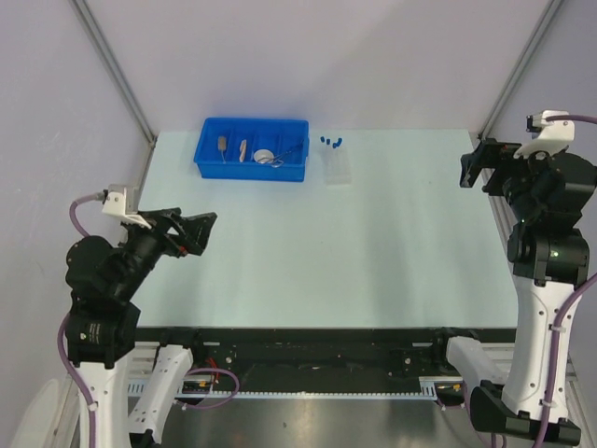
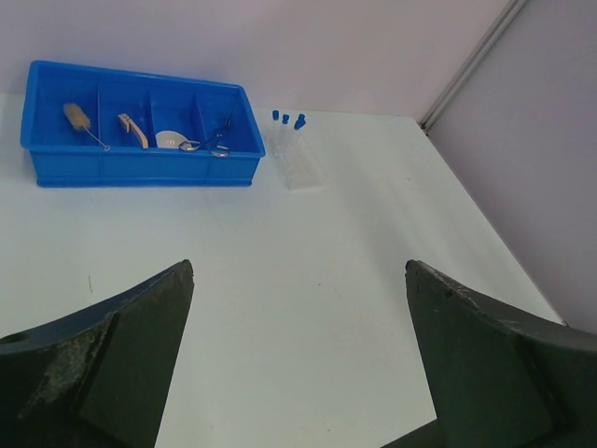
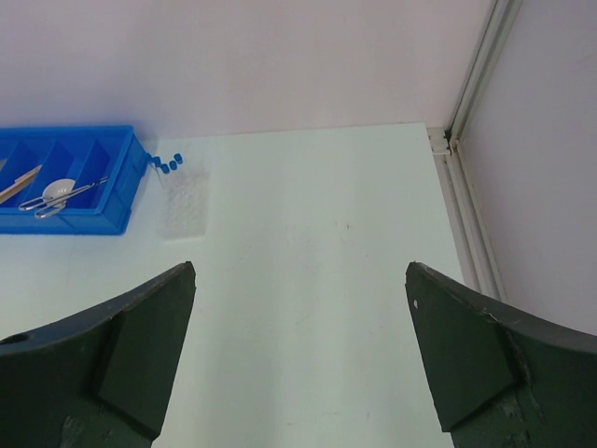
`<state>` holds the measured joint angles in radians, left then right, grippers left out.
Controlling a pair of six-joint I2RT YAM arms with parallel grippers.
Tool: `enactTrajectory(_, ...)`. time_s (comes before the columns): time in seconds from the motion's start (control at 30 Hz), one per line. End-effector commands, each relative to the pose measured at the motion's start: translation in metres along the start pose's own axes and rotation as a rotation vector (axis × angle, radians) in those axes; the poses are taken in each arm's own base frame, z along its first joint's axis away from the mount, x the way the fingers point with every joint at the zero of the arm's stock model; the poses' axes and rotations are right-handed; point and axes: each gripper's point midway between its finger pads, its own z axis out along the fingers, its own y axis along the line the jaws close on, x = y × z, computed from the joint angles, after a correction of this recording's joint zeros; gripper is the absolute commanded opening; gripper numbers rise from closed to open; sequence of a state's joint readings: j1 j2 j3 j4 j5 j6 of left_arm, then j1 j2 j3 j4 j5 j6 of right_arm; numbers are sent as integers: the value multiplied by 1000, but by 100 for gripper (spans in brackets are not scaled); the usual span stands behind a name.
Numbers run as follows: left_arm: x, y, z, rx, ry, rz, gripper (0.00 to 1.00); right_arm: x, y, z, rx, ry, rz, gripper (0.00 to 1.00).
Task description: Organize the chemistry lab equipment
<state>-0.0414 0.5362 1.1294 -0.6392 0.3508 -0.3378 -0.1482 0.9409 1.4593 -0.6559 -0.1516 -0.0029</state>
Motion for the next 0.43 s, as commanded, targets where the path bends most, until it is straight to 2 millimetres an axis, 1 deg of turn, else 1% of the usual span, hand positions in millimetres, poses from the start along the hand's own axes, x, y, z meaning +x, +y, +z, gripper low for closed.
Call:
enactTrajectory(0.0,3,-3,-2,15,1,-21,100,-9,4,-18,-17,-43,-26,100)
enactTrajectory(0.17,4,-1,-1,11,-2,-13,100,-8,1,-19,-6,-44,-23,100)
enactTrajectory(0.4,3,3,1,-3,-12,8,100,0,-3,-12,3,-20,-44,100)
